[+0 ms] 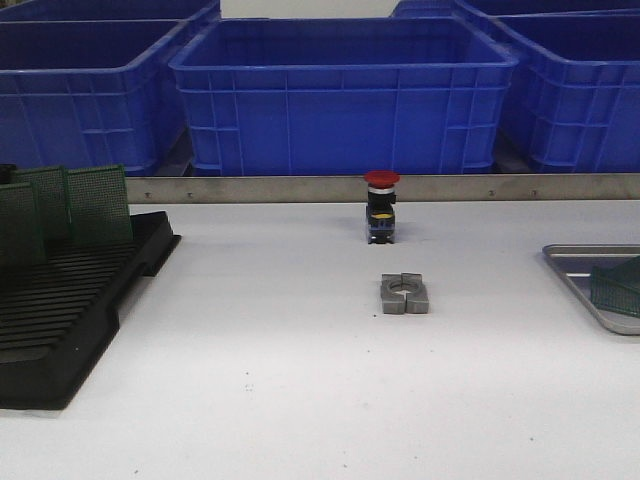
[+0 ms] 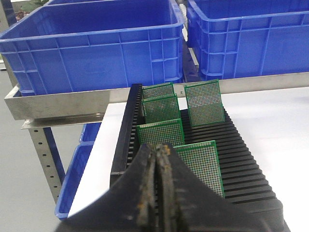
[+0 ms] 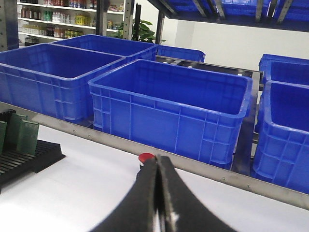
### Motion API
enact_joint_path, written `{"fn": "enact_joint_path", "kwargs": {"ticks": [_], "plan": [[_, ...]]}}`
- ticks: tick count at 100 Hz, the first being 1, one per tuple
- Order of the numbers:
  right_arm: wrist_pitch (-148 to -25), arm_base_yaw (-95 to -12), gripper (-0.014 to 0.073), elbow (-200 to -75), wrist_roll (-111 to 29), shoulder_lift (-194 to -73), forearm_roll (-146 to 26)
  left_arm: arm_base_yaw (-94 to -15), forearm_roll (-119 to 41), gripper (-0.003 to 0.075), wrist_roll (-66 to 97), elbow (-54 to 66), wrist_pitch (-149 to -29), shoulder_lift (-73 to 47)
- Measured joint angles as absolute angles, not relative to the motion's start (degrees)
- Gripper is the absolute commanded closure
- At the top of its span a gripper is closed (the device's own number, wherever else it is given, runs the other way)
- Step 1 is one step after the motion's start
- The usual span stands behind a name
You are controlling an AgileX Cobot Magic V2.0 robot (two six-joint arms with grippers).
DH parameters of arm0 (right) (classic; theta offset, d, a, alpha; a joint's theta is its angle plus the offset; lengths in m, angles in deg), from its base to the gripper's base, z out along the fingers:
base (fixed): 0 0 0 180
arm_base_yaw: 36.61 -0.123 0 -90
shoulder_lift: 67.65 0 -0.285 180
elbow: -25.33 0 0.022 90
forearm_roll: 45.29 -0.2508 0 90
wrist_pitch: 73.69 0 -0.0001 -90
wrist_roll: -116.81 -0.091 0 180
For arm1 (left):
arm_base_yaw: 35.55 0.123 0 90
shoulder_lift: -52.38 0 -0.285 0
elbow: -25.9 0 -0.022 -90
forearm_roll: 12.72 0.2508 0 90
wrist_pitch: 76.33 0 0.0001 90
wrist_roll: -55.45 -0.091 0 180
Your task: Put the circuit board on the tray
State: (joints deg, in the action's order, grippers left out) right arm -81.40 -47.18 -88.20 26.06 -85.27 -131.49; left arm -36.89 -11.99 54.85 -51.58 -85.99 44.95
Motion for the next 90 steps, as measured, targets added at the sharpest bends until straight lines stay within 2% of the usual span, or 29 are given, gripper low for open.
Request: {"fn": "enact_joint_path", "kwargs": {"ticks": [12, 21, 33, 52, 66, 76, 90], "plan": [[-77.2, -45.5, 0.0653, -88.2, 25.8, -85.3, -130.0, -36.9, -12.0, 0.0741, 54.9, -51.6, -86.0, 44.9], [-75.9, -43.4, 0.0653, -88.2, 21.2, -85.3, -122.1, -36.9, -12.0, 0.0741, 54.9, -51.6, -86.0, 44.9], [-75.7, -40.5, 0.0653, -87.2, 4.0, -85.3, -103.1, -36.9, -12.0, 0.0741, 54.9, -51.6, -86.0, 44.9], [-75.7, -36.5, 0.0653, -81.9, -34.6, -83.0, -64.8, -36.9, -12.0, 0.0741, 54.9, -51.6, -86.0, 44.9], [-74.8, -35.0, 0.0653, -76.5, -56.9, -78.3, -46.0, -36.9, -12.0, 0.0741, 54.9, -51.6, -86.0, 44.9], [-75.0, -34.5, 0.0653, -76.0, -64.9, -75.3, -38.8, -36.9, -12.0, 0.0741, 54.9, -51.6, -86.1, 44.9], [-74.9, -34.5, 0.0653, -76.0, -67.8, -74.9, -35.9, -36.9, -12.0, 0.0741, 54.9, -51.6, -86.1, 44.9]]}}
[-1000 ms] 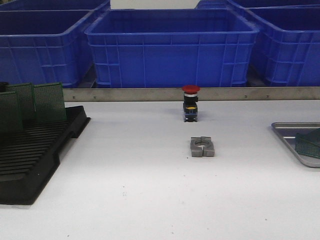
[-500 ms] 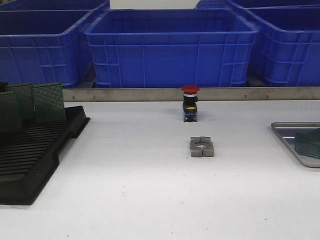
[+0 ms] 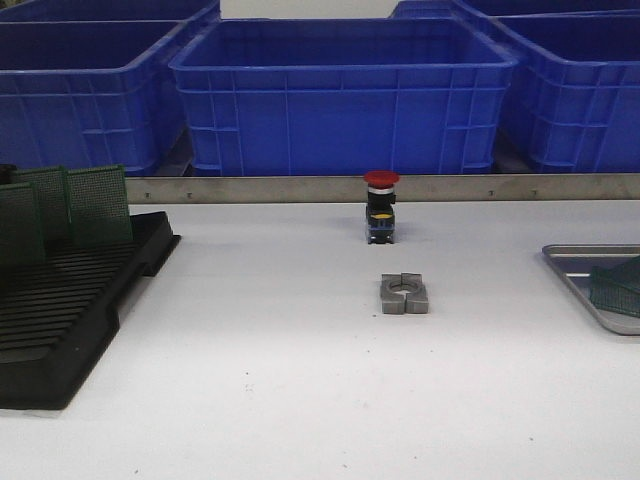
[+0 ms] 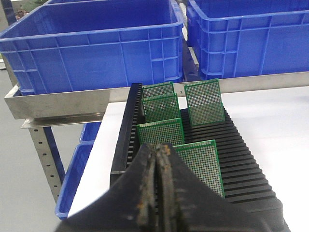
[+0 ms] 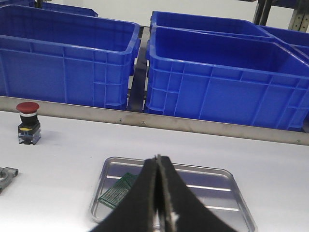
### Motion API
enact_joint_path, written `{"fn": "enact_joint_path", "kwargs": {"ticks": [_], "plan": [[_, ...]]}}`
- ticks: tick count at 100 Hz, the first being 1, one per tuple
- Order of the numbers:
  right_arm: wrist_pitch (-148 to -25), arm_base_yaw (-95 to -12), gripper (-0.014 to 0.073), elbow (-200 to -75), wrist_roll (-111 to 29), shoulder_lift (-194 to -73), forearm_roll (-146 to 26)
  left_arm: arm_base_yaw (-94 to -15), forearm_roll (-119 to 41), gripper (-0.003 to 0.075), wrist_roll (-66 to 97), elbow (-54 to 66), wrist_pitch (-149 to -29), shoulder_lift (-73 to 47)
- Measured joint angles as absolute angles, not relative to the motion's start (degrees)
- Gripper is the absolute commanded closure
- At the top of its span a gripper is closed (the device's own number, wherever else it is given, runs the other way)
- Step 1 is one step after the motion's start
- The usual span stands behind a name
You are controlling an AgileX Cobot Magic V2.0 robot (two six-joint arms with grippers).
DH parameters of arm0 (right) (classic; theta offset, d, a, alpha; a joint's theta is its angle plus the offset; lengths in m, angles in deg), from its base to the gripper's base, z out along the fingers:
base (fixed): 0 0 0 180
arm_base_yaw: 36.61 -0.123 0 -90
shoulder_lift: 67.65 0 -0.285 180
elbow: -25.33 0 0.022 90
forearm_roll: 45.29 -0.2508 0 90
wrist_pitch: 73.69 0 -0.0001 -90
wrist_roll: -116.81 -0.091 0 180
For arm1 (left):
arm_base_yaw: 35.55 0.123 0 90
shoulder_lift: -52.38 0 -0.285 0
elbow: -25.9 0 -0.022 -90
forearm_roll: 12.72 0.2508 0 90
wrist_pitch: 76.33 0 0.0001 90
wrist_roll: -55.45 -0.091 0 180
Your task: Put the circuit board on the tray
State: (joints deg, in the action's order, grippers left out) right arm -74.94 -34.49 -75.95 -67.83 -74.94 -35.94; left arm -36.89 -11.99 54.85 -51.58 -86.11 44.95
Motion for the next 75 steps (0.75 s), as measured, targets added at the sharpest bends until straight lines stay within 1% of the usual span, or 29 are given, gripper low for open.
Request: {"fn": "enact_joint_path", "kwargs": {"ticks": [75], "plan": [[-74.9, -34.5, 0.0653, -76.0, -68.5, -74.9, -35.5, -36.9, -12.0, 0.0741, 54.9, -51.6, -86.2, 44.9]]}}
